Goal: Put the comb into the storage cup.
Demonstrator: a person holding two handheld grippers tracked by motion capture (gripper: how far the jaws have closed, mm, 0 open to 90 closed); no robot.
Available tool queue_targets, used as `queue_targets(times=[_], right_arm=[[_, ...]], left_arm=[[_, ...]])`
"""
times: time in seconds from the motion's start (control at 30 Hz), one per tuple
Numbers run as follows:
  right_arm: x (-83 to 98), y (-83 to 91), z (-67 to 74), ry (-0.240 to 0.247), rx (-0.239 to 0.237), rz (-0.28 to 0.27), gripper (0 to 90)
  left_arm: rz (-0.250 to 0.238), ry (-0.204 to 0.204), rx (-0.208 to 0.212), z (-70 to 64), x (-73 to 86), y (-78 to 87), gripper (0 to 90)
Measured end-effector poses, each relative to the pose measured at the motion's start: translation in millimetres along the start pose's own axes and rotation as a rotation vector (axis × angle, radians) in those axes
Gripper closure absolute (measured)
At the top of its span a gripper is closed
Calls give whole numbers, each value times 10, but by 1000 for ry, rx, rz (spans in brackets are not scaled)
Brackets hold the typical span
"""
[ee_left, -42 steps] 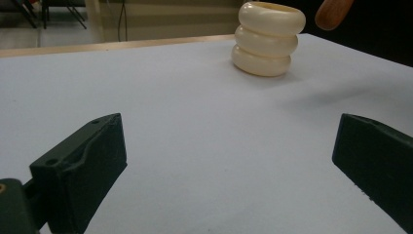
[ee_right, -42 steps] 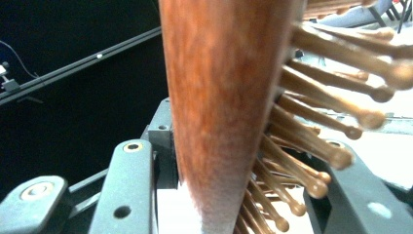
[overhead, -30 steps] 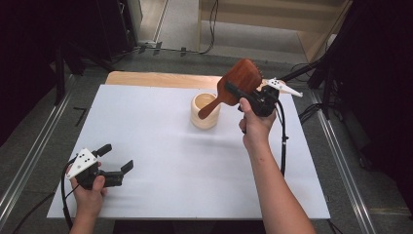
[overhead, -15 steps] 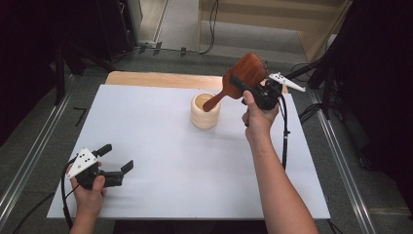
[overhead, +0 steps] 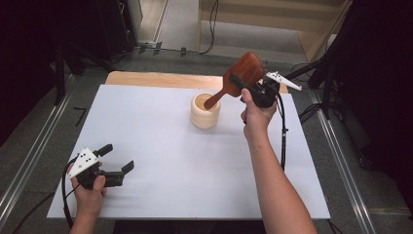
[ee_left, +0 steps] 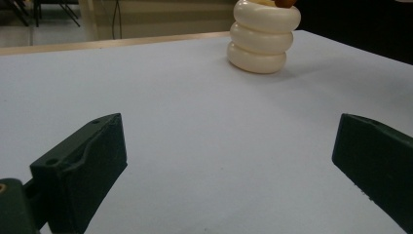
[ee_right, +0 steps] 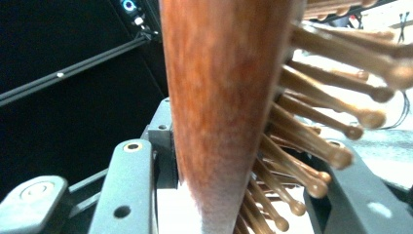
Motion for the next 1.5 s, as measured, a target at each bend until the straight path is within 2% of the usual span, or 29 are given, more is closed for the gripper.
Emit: queue_targets(times=[0.33,0.83,1.2,1.5], right_arm=[[105,-141,-20,17,29,23,526],[413,-379,-88,23,60,90,525],[644,-472,-165,3,76,139,524],[716,-534,-156,-7,70,149,523]], left_arm=[[-1,2,4,0,-1,4,0],[0,-1,6,-1,0,4,0],[-6,4,11,1,-5,5,0],[-4,3,11,-1,-5,2,0]])
Point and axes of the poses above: each handheld gripper's, and its own axes: y roughly backward along the jaws, x roughly out of its underside, z roughly to its left, the point moved 10 cm from there along -y, roughly forward along the jaws, and after that the axes turned 6 degrees about z, right-handed, at the moved point
